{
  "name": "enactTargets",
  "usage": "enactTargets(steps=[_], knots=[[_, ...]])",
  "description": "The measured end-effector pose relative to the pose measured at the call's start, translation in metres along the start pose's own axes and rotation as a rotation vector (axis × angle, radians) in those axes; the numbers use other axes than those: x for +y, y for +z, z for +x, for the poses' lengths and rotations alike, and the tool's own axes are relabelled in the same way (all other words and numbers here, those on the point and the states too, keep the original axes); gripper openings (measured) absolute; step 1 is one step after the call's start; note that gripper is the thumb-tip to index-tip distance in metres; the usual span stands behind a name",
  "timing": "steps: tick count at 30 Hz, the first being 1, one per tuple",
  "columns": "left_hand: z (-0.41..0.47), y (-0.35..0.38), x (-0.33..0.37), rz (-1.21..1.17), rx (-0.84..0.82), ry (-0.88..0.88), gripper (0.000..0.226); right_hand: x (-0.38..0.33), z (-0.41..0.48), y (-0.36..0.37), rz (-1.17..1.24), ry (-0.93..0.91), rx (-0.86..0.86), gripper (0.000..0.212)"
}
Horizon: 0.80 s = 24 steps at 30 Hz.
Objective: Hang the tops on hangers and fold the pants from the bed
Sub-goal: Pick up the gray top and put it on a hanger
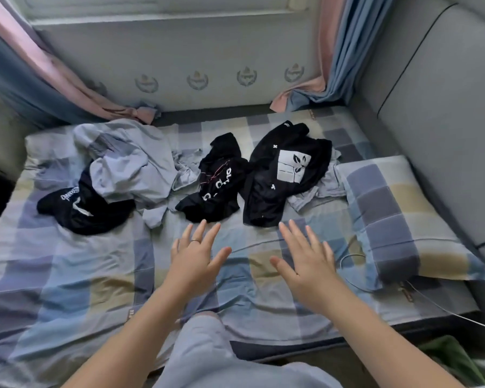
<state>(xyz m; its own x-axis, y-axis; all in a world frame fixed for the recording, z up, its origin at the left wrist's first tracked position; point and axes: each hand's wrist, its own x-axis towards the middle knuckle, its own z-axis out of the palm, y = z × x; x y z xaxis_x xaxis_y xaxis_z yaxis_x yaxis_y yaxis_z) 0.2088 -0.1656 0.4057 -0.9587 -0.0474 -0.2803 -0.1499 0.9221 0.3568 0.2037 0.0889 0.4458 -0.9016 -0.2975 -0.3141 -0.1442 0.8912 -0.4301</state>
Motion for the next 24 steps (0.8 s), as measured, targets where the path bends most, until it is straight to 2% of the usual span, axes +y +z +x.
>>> enactTargets(steps=[8,14,20,24], knots=[[0.144,0.033,-0.095,0.049,-0.106,0.030,0.066,0.003,0.135,0.069,-0.023,0.083,-0.016,0.070],[0.256,0.056,-0.189,0.053,-0.276,0.010,0.065,-0.019,0.248,0.129,-0.014,0.234,-0.144,0.071],[0.337,0.076,-0.284,-0.020,-0.279,-0.116,0.064,-0.062,0.365,0.182,-0.068,0.170,-0.215,0.070],[0.389,0.093,-0.359,0.015,-0.199,-0.214,0.067,-0.093,0.452,0.227,-0.102,0.070,-0.251,0.071]])
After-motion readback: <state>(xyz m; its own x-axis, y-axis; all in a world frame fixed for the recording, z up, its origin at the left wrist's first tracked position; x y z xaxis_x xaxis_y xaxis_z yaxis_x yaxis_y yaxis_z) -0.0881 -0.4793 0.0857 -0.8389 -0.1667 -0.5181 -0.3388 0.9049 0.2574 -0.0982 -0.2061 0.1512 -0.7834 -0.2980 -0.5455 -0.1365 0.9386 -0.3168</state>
